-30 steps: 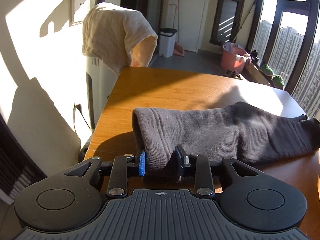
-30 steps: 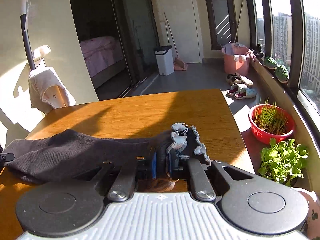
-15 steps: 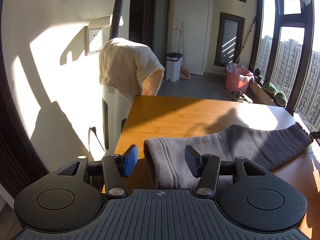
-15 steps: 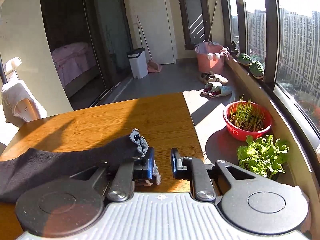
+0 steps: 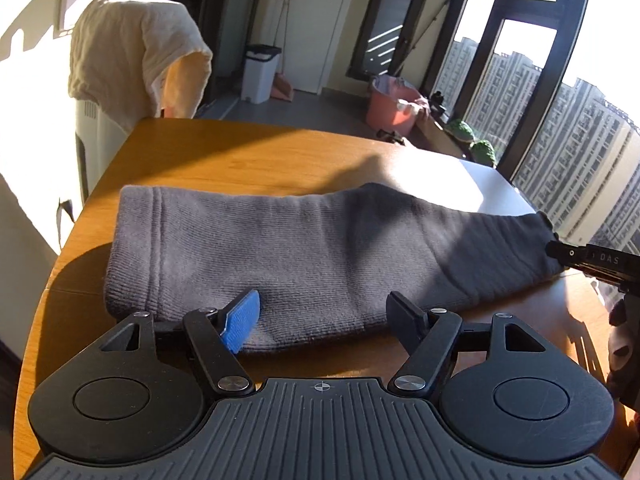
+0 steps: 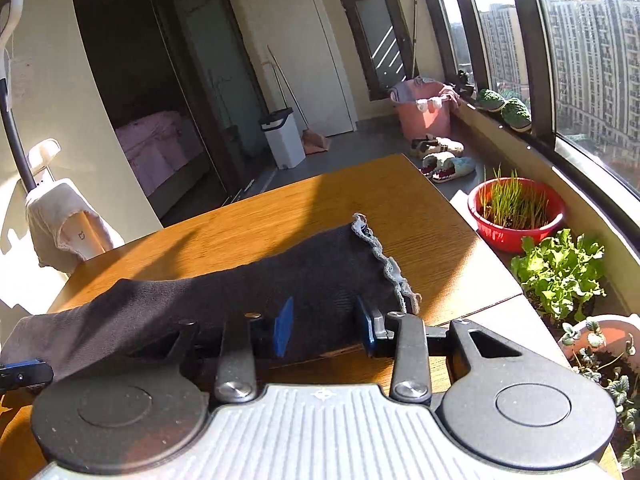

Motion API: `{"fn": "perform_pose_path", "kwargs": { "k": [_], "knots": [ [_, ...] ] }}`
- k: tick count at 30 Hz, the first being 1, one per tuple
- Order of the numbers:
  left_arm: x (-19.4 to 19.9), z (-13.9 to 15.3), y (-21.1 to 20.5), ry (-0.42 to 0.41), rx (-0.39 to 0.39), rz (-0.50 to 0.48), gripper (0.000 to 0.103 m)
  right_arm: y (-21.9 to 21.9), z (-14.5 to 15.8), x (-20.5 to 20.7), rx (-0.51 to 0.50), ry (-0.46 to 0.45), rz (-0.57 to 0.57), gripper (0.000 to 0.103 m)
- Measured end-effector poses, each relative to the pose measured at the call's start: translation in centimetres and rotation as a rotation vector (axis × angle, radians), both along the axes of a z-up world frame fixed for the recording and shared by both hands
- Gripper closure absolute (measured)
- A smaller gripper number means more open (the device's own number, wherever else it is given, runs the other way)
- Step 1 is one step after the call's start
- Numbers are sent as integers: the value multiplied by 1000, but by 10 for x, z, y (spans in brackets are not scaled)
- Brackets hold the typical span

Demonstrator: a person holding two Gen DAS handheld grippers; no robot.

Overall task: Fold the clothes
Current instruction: 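Lay the folded garment flat, open both grippers and pull back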

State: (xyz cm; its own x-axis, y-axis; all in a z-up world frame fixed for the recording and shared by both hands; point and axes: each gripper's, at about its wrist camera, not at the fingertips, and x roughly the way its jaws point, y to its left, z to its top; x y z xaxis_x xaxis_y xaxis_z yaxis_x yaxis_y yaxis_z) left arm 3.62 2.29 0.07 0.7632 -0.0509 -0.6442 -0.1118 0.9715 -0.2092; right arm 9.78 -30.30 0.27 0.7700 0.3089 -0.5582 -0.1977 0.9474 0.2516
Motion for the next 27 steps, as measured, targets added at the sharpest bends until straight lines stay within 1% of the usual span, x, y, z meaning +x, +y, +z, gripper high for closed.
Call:
{"fn": "perform_pose_path", "kwargs": {
  "k": [2, 3, 4, 5, 6, 7, 9, 10, 11, 12, 14, 17, 19, 21, 24, 27],
  "knots": [
    [9, -1, 2, 1, 33, 14, 24, 2, 4, -7, -18, 7, 9, 48],
    [12, -1, 0, 4, 54, 28, 24, 4, 6, -12, -24, 9, 21, 18],
    [14, 0, -2, 6, 75, 43, 23, 8, 7, -18, -38, 1, 37, 0],
    [10, 3, -7, 2, 75, 70, 13, 16, 7, -25, -67, -17, 54, 0],
    [5, 6, -13, -25, 62, 87, 4, 24, 7, -29, -107, -28, 65, 0],
    [-1, 10, -21, -69, 58, 105, 0, 38, 5, -33, -170, -39, 77, 0],
    [-6, 14, -40, -90, 99, 134, 0, 61, -1, -32, -263, -31, 109, 0],
    [-2, 12, -52, -72, 149, 157, 0, 70, -3, -30, -303, -16, 124, 0],
    [1, 7, -60, -49, 173, 166, 0, 80, -6, -27, -342, -1, 140, 0],
    [5, 3, -68, -25, 197, 175, 0, 84, -6, -28, -363, -9, 144, 0],
    [12, -6, -74, 31, 197, 175, 0, 89, -7, -31, -398, -38, 148, 0],
    [10, -12, -81, 13, 241, 197, 0, 92, -8, -34, -415, -70, 175, 0],
    [10, -15, -85, 8, 262, 211, 0, 93, -10, -37, -380, -77, 238, 0],
    [11, -14, -86, -6, 260, 219, 0, 93, -10, -34, -334, -65, 291, 0],
    [17, -15, -86, -5, 253, 208, 0, 85, -11, -26, -245, -10, 290, 0],
    [23, -16, -85, 2, 258, 197, 0, 85, -13, -27, -258, -11, 291, 0]
  ]
}}
